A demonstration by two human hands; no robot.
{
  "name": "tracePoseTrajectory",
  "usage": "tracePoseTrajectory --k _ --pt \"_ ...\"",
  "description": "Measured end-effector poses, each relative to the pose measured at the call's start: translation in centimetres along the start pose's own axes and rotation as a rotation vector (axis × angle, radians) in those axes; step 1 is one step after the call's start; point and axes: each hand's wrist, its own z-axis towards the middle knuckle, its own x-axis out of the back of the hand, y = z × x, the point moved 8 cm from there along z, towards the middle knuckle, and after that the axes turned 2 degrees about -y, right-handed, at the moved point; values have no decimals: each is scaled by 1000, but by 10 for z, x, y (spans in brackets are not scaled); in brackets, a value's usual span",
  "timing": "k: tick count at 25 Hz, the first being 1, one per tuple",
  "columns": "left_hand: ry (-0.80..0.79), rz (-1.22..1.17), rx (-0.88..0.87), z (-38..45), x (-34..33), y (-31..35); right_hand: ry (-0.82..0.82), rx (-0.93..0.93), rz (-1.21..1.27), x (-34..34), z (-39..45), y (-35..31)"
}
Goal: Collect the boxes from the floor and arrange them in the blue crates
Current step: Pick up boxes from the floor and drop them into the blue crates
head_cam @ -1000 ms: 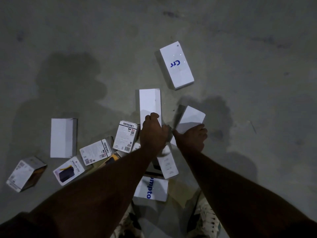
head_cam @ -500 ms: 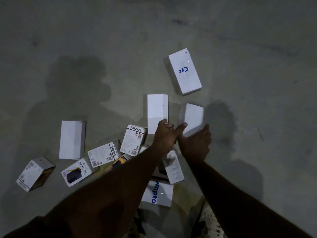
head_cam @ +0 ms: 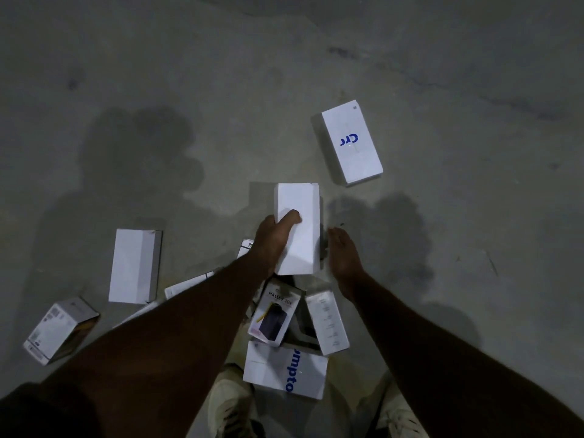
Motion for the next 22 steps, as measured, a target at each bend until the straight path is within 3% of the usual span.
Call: tracePoseTrajectory --k 3,10,15,19,22 --pt "-51 -30 23 6 -1 -6 -77 -90 25 -19 13 6" --pt "-115 -235 113 -29 11 4 76 -156 224 7 -16 -9" --pt "-133 -307 142 -93 26 32 108 -58 274 41 -79 -75" --pt "-31 -261 67 -149 52 79 220 135 151 84 -149 -136" --pt "-1 -180 -18 -194 60 109 174 186 194 94 -203 -175"
